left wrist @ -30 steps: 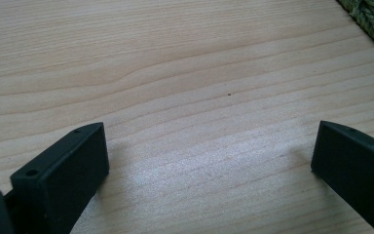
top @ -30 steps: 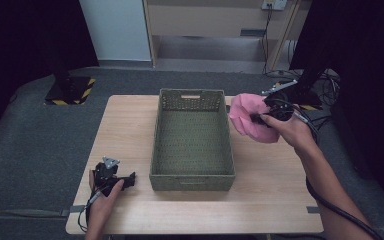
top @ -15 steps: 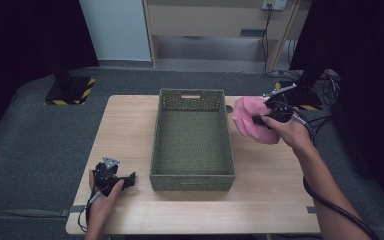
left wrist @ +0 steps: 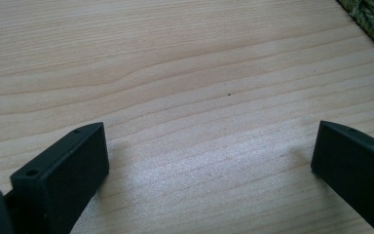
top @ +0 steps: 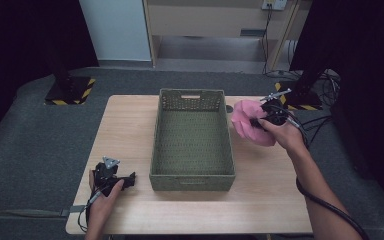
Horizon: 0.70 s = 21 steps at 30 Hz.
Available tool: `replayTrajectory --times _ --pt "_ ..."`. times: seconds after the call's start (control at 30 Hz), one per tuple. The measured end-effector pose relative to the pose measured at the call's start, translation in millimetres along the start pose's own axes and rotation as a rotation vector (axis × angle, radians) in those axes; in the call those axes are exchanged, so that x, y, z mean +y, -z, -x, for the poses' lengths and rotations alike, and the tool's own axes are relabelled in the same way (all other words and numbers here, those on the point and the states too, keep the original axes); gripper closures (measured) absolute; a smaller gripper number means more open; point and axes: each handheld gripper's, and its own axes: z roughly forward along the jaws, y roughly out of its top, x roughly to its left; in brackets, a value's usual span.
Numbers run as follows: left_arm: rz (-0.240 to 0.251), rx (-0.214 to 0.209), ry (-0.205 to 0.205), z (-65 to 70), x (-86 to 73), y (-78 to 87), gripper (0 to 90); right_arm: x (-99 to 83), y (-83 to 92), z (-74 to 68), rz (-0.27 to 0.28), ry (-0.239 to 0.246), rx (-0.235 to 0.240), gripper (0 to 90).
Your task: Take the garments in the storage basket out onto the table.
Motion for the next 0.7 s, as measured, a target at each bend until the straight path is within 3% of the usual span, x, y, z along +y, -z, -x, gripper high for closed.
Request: replayTrajectory --times 0.7 --pt "0.000 0.000 0.000 0.0 0.0 0.0 0.0 -21.1 -31.9 4.5 -0.019 -0.053 -0.007 57.1"
